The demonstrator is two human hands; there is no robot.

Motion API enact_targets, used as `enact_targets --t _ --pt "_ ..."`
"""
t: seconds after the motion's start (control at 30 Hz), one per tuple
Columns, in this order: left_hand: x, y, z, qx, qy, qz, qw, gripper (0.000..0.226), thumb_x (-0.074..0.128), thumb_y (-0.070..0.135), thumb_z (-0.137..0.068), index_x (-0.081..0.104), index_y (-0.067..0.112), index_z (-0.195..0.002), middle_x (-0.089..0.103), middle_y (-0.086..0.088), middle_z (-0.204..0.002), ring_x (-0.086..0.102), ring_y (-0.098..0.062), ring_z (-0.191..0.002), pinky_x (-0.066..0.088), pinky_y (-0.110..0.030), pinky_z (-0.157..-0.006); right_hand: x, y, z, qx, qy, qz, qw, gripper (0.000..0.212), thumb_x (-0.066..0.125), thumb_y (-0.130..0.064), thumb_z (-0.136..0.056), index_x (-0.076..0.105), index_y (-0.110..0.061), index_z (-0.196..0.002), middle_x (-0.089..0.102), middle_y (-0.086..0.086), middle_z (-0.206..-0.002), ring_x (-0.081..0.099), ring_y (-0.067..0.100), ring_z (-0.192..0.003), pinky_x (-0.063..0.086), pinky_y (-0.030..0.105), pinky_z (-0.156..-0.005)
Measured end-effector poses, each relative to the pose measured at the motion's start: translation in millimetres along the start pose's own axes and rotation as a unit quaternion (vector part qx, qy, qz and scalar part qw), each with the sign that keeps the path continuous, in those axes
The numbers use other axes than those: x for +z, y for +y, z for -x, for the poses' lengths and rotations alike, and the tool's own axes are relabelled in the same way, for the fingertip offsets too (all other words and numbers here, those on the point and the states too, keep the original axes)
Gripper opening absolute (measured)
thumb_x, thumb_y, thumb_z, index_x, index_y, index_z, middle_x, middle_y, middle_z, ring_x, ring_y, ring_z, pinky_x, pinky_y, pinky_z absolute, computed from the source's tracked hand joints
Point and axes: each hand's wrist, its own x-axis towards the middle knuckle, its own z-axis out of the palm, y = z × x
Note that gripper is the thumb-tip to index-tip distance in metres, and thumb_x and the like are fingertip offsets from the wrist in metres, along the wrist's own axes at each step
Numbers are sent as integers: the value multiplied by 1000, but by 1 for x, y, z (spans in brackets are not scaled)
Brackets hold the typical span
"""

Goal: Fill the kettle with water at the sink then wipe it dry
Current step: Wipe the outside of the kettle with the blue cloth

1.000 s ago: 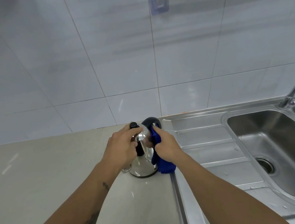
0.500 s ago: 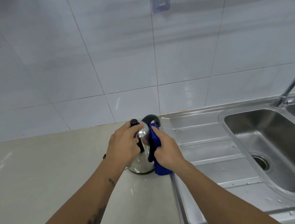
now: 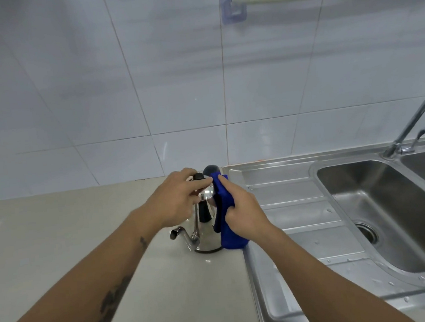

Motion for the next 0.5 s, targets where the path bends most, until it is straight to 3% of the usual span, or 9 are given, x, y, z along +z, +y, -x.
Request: enact_targets --t 0.07,0.13,0.3,0.37,0.5 --pt "4 -7 5 9 -7 78 997 53 54 5 -97 49 32 -142 40 17 -147 39 -6 -133 25 -11 -101 6 -3 2 -12 9 8 1000 87 46 12 -83 29 -34 -155 48 -1 -144 52 23 -125 47 39 -106" --pt "11 -9 6 2 15 101 995 55 53 4 -97 49 36 -142 37 26 -146 36 4 -129 25 -8 -100 14 2 3 -23 3 9 1000 92 47 8 -80 23 -37 -156 42 0 -152 48 24 -133 46 43 -108" --pt "19 -10 3 -39 57 69 995 46 60 21 -94 54 39 -137 48 12 -138 42 -16 -124 36 -32 -109 16 26 5 83 -52 -5 995 96 50 11 -81 16 -35 -158 54 2 -136 57 21 -111 51 34 -89" --pt "21 -5 6 -66 78 59 993 44 61 32 -94 54 42 -136 47 10 -133 40 -19 -118 36 -32 -107 18 30 6 119 -73 -9 990 89 48 10 -85 19 -34 -157 56 4 -128 56 22 -108 51 35 -87" --pt "31 12 12 -117 135 -3 984 42 57 46 -93 53 44 -135 45 6 -132 38 -23 -115 37 -31 -101 19 31 2 149 -73 -44 985 81 48 6 -84 32 -33 -153 54 5 -139 56 26 -115 54 39 -93"
